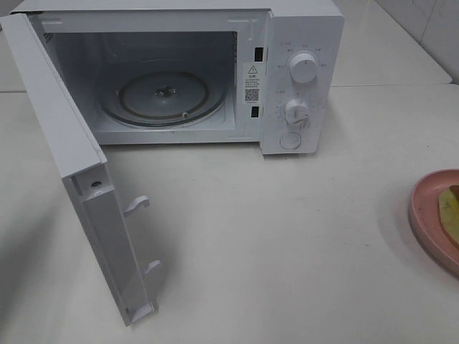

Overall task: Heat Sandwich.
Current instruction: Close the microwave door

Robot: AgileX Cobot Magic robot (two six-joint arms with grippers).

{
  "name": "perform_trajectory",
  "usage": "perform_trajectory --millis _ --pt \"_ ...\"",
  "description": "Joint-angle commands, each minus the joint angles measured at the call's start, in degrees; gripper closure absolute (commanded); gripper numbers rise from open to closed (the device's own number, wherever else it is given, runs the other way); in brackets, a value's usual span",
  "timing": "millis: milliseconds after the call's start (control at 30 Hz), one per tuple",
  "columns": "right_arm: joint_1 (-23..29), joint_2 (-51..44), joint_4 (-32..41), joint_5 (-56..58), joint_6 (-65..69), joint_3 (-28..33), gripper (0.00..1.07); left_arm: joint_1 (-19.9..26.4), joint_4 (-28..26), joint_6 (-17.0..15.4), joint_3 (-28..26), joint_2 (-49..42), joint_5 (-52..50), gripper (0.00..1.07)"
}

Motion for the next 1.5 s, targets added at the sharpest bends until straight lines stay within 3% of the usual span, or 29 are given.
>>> perform_trajectory --millis 33,167,233,333,633,733,867,1033,1167,1400,1500 --pt "-0.4 -1.6 0.06 -0.52 -0.8 0.17 0.32 -0.06 3.95 -2.46 -1.55 1.83 -1.95 1.07" --pt "-0.4 -1.6 0.06 -0.52 -0.8 0.17 0.32 -1.6 4.24 -4.41 -2.01 2.92 -3.09 1.07" --pt "-0.4 -1.6 0.06 -0.52 -0.8 0.17 0.32 -2.69 4.13 -4.01 -2.12 3.09 -2.86 1.07" --pt "-0.4 -1.6 0.06 -0.52 -0.8 0.17 0.32 -6.47 1.26 -0.06 -2.12 4.87 -2.92 1.07" --pt "-0.4 -1.6 0.06 -0.52 -0.8 0.17 0.32 -14.61 -7.28 0.97 -2.41 8.48 -3.27 1.07" --pt "-0.4 -1.6 0.06 -0.52 -0.8 0.17 0.32 -16.84 -10.37 2.64 -2.41 9.17 -3.21 1.07" --pt "-0.4 -1.6 0.06 -0.52 -0.8 0.17 0.32 -23.49 -21.43 8.88 -2.52 11.34 -3.38 1.07" --pt "-0.4 -1.6 0.06 -0.52 -0.8 0.17 0.32 -27.22 -27.04 11.8 -3.32 12.72 -3.21 1.07" --pt "-0.4 -1.6 0.06 -0.52 -0.8 0.17 0.32 -33.75 -35.18 14.55 -8.54 16.73 -2.86 1.07" --pt "-0.4 -1.6 0.06 -0.52 -0.8 0.17 0.32 -38.04 -38.85 14.84 -15.18 21.89 -2.35 1.07" --pt "-0.4 -1.6 0.06 -0.52 -0.8 0.17 0.32 -40.05 -41.71 16.5 -19.08 24.81 -0.92 1.07"
